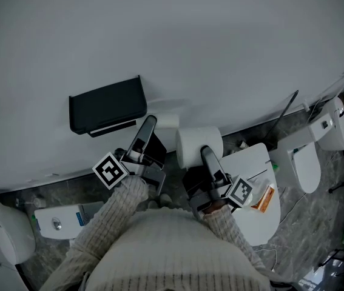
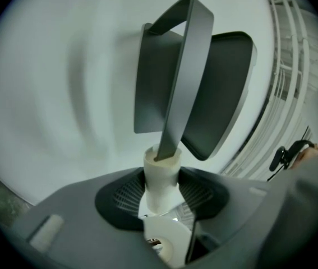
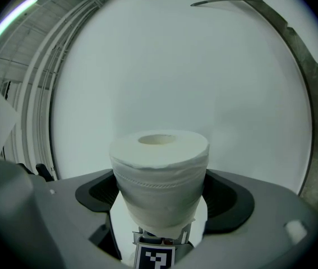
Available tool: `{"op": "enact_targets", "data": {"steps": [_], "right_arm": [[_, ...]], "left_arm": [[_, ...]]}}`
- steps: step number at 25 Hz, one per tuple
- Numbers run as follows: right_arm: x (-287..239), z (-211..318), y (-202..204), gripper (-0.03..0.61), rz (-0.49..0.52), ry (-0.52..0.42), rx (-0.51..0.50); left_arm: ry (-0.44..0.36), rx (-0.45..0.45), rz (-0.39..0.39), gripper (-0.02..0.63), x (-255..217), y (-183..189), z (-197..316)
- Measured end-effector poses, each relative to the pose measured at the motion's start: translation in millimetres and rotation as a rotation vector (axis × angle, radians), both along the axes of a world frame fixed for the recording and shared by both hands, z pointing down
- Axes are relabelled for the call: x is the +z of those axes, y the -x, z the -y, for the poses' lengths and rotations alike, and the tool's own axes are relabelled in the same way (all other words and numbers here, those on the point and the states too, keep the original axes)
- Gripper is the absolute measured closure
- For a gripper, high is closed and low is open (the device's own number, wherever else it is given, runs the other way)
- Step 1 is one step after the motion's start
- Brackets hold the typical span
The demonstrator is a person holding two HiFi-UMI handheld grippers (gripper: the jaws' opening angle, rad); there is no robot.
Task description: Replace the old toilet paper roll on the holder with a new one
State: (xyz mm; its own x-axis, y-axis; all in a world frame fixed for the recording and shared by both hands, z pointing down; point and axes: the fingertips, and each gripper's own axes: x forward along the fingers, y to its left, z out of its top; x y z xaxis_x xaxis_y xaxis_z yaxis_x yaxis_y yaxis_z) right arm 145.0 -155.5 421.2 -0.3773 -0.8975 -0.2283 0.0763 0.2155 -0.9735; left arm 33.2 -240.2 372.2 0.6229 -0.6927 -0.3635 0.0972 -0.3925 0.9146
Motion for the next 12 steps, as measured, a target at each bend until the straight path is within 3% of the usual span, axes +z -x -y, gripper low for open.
{"op": "enact_targets", "data": {"steps": [12], "right_arm": [[1.1, -19.3, -14.2, 0.121, 0.003, -0.005, 0.053]], "left_arm": [[0.019, 0.04, -0.001, 0.439, 7.4, -13.8, -17.9]]}}
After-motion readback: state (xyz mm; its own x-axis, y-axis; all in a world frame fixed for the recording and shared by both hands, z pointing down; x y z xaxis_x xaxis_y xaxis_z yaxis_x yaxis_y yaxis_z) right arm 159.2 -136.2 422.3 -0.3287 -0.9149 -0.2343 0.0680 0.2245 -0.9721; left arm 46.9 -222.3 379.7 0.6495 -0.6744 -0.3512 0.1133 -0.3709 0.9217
